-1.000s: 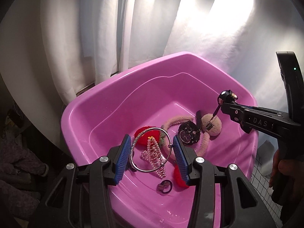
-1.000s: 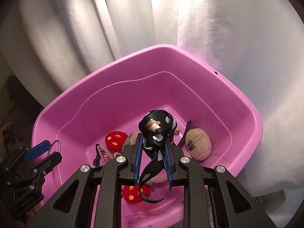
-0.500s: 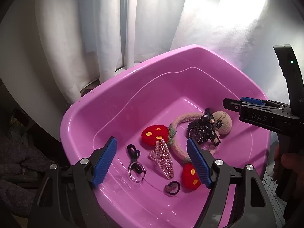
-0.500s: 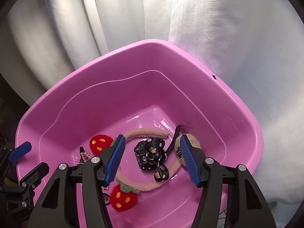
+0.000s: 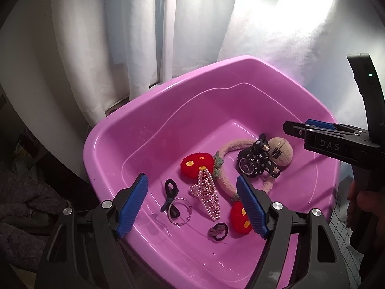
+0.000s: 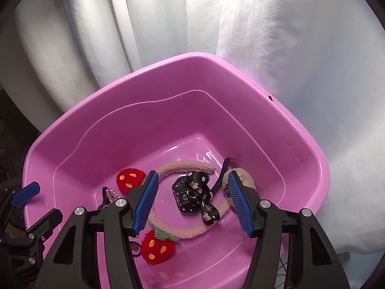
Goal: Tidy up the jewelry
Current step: 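Open both tools to drop the bangle and hair tie into the tub, then move both tools back over the table toward the brown clip and large bangle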
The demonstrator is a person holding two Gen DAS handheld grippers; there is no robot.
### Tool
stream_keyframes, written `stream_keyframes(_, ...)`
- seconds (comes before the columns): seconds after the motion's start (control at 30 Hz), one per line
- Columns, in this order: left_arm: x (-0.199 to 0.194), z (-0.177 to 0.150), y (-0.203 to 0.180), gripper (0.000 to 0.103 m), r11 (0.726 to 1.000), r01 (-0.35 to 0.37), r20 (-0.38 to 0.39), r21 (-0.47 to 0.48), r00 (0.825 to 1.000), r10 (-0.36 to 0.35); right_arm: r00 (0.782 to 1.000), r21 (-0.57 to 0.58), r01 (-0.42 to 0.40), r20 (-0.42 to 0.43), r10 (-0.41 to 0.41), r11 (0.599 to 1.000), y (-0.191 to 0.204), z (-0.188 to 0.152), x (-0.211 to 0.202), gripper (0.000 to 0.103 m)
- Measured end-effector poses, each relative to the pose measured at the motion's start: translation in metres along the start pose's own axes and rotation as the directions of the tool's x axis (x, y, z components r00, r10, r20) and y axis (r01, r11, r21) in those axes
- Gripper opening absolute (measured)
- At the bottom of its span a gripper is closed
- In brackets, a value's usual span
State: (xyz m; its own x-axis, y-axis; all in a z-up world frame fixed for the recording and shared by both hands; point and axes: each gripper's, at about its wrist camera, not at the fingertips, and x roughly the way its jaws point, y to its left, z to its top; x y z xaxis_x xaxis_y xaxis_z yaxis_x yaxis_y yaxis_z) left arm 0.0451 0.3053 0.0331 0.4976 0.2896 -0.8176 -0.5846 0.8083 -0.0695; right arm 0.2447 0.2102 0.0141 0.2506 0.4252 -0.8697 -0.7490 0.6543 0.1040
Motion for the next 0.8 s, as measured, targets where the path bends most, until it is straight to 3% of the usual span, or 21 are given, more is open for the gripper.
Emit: stream_keyframes(0.8, -0.072, -0.041, -0.021, 0.077, 0.999, -0.046, 0.085, -0.004, 0.995, 0.046, 0.991, -0.083, -0.048, 0.120, 0.058, 0.995, 0.014, -0.040, -0.095, 0.058)
